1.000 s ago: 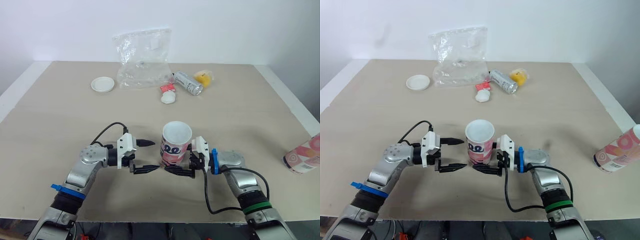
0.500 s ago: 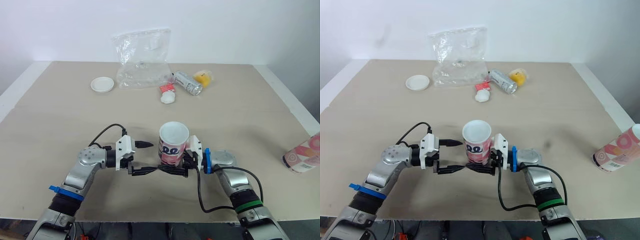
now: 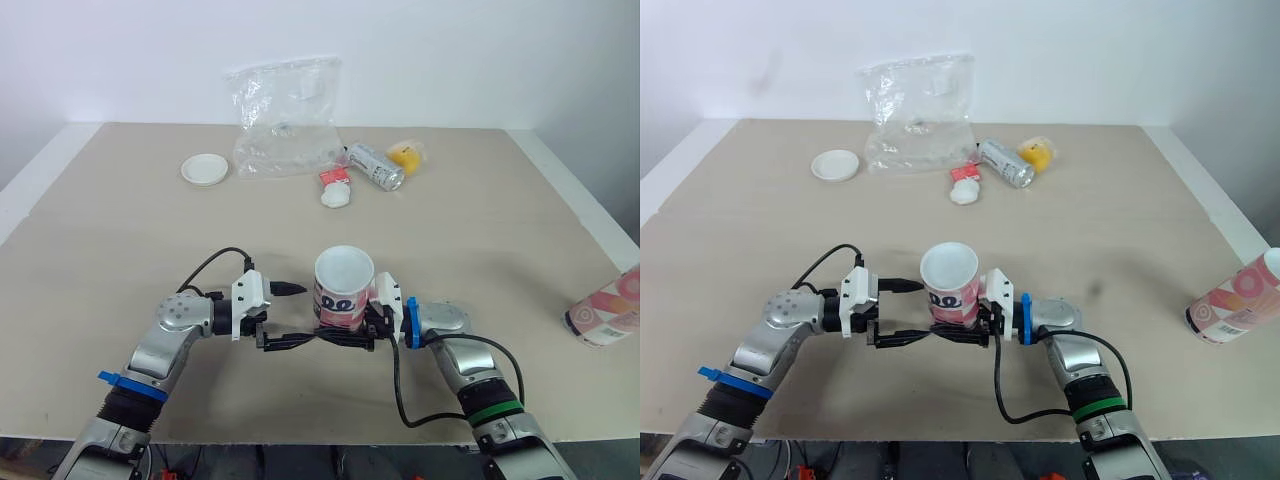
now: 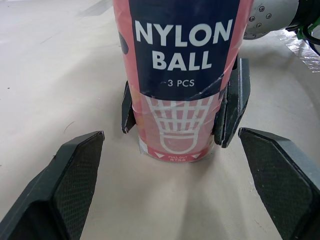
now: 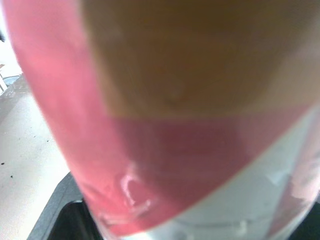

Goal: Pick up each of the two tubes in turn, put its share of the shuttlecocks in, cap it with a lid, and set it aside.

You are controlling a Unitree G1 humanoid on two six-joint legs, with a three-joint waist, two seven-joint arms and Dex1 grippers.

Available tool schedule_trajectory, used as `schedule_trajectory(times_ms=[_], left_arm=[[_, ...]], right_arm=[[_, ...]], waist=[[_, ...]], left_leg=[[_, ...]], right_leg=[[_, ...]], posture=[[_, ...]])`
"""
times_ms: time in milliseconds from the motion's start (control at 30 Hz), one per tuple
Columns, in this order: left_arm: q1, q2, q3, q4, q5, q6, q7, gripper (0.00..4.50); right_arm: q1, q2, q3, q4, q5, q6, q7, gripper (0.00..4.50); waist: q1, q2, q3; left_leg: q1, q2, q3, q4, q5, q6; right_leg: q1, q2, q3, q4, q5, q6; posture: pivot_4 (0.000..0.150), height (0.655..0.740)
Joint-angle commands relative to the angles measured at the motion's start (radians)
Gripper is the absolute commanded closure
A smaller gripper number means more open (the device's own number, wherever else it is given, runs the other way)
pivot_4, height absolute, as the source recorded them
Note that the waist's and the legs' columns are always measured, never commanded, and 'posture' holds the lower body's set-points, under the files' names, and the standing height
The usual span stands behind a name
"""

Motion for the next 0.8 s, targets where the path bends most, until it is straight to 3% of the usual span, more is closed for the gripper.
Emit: schedule_trajectory(times_ms=[33,133,267,400,633,800], left_arm=[[-0.022,-0.003,0.001,-0.022,-0.001,-0.018,-0.001,0.00],[-0.026,-0.006,-0.005,-0.034,-0.004,-0.013,-0.006,0.00],[-0.029,-0.009,-0.011,-0.070,-0.021,0.014,-0.014,0.00],[-0.029,-0.025,-0.025,-0.109,-0.041,0.047,-0.011,0.00],[-0.020,-0.040,-0.032,-0.140,-0.054,0.084,0.004,0.00],[-0.029,-0.057,-0.040,-0.131,-0.049,0.081,0.018,0.00]], right_arm=[[0.018,-0.014,-0.008,-0.020,0.003,0.001,-0.008,1.46],[0.048,-0.024,-0.039,-0.077,0.030,0.027,-0.043,1.46],[0.134,-0.023,-0.175,-0.239,0.120,0.132,-0.215,1.46],[0.257,0.034,-0.436,-0.386,0.158,0.201,-0.595,1.46],[0.307,0.027,-0.620,-0.362,0.095,0.193,-0.880,1.46],[0.306,0.036,-0.662,-0.310,0.104,0.192,-0.954,1.46]], waist=[[0.000,0.000,0.000],[0.000,0.000,0.000],[0.008,0.000,0.000],[0.021,0.000,0.000],[0.022,0.001,0.000],[0.022,0.002,0.000]], left_leg=[[0.000,0.000,0.000,0.000,0.000,0.000],[0.000,0.000,0.000,0.000,0.000,0.000],[-0.001,-0.001,-0.001,0.000,0.000,0.000],[-0.002,-0.001,-0.001,0.000,0.000,0.000],[-0.001,0.000,0.001,0.000,0.000,0.000],[0.000,0.000,0.002,0.000,0.000,0.000]], right_leg=[[0.000,0.000,0.000,0.000,0.000,0.000],[0.000,0.000,0.000,0.000,0.000,0.000],[0.000,0.000,0.000,0.000,-0.001,0.000],[0.000,-0.001,0.000,0.000,-0.001,0.000],[-0.001,-0.001,0.001,0.000,-0.001,-0.001],[-0.001,-0.001,0.001,0.000,-0.001,-0.003]], posture=[[0.150,0.7400],[0.150,0.7400],[0.150,0.7400],[0.150,0.7400],[0.150,0.7400],[0.150,0.7400]])
